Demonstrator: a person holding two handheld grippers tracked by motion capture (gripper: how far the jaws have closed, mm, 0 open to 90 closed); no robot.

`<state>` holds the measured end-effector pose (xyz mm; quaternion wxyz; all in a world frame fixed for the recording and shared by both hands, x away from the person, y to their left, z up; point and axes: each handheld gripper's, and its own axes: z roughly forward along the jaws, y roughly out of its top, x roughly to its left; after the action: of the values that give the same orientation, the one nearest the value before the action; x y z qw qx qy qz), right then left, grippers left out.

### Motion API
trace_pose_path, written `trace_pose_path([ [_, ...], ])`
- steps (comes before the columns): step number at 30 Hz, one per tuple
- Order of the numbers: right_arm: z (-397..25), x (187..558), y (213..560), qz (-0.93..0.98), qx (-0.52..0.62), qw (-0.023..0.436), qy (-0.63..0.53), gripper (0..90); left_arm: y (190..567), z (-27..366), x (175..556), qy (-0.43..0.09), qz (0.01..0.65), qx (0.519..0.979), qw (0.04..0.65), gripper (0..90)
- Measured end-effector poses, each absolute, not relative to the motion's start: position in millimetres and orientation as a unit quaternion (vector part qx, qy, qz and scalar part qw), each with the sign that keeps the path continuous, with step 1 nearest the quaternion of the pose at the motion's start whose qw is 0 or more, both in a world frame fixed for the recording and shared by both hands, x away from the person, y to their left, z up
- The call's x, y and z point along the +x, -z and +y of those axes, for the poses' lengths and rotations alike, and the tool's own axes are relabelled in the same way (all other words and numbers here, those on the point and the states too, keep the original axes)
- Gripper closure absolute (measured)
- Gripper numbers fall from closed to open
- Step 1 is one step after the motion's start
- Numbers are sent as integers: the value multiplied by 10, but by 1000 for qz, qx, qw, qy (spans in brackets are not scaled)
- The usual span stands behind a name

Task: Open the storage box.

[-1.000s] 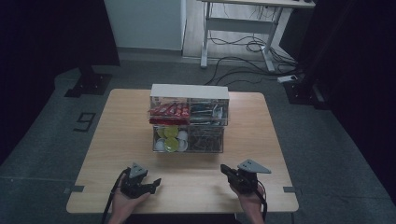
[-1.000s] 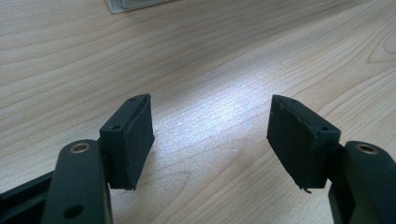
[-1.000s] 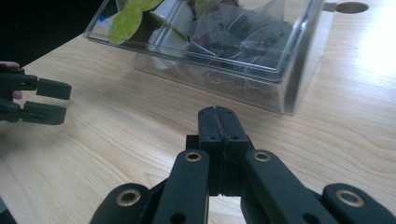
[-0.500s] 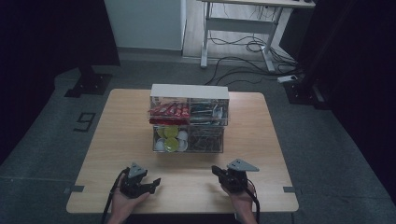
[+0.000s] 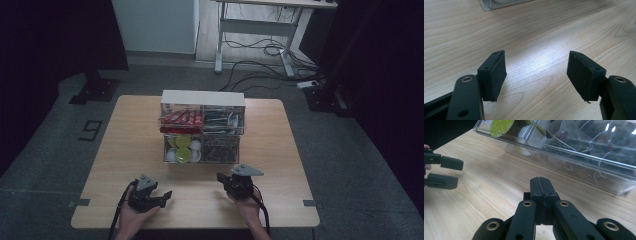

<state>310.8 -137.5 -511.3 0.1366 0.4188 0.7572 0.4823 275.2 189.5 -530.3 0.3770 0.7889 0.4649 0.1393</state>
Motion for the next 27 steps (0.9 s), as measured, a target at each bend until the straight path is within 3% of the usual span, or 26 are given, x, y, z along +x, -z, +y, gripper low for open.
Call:
trace_pose_path([
  [14,-1168,3339,5135,761,414,132,-481,892,5303,1898,2750,-138,465,790,376,318],
  [27,-1233,3421,5118,755,420,136,-484,891,5314,1913,2756,-140,467,789,373,318],
])
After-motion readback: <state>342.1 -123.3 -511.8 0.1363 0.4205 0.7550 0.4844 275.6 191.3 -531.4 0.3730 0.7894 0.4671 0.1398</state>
